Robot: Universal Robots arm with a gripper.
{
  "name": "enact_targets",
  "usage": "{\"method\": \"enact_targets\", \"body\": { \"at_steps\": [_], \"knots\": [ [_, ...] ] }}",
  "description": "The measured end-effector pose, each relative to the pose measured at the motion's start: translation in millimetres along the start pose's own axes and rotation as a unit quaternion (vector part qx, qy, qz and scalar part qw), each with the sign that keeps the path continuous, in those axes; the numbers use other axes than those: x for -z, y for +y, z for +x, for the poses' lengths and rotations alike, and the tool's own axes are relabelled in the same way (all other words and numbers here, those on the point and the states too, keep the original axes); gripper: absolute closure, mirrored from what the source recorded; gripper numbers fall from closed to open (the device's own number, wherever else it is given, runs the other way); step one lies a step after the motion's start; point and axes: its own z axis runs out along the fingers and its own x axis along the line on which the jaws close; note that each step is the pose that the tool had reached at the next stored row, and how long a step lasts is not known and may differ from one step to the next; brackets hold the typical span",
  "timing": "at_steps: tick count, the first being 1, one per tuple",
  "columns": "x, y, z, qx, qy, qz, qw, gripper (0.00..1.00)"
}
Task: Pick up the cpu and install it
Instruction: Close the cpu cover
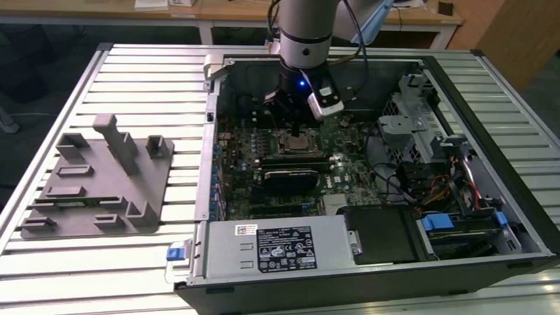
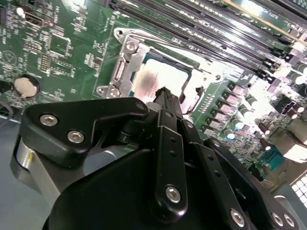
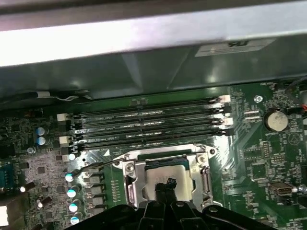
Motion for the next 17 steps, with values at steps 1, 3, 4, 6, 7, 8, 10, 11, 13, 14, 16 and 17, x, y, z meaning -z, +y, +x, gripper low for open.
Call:
{"method": "enact_targets", "body": {
  "at_steps": [1, 3, 4, 6, 7, 8, 10, 11, 13, 14, 16, 17],
  "knots": [
    [-0.4, -0.2, 1.7, 0.0, 0.0, 0.0, 1.0, 0.89],
    [-1.3, -0.6, 4.9, 0.0, 0.0, 0.0, 1.0, 0.89],
    [-1.8, -0.8, 6.7, 0.0, 0.0, 0.0, 1.0, 0.89],
    [-3.0, -1.1, 9.5, 0.0, 0.0, -0.0001, 1.0, 0.89],
    [-3.7, -1.2, 10.7, 0.0, -0.0001, -0.0001, 1.0, 0.89],
    [-4.5, -1.4, 11.7, 0.0, -0.0001, -0.0001, 1.0, 0.89],
    [-6.1, -1.5, 13.0, 0.0, 0.0, -0.0001, 1.0, 0.89],
    [-6.9, -1.6, 13.4, 0.0, 0.0, -0.0001, 1.0, 0.89],
    [-8.6, -1.7, 13.9, 0.0, 0.0, -0.0001, 1.0, 0.89],
    [-9.3, -1.7, 14.2, 0.0, 0.0, -0.0001, 1.0, 0.89],
    [-10.5, -1.8, 15.1, 0.0, 0.0, 0.0, 1.0, 0.89],
    [-11.0, -1.9, 15.6, 0.0, 0.0, -0.0001, 1.0, 0.89]
  ]
}}
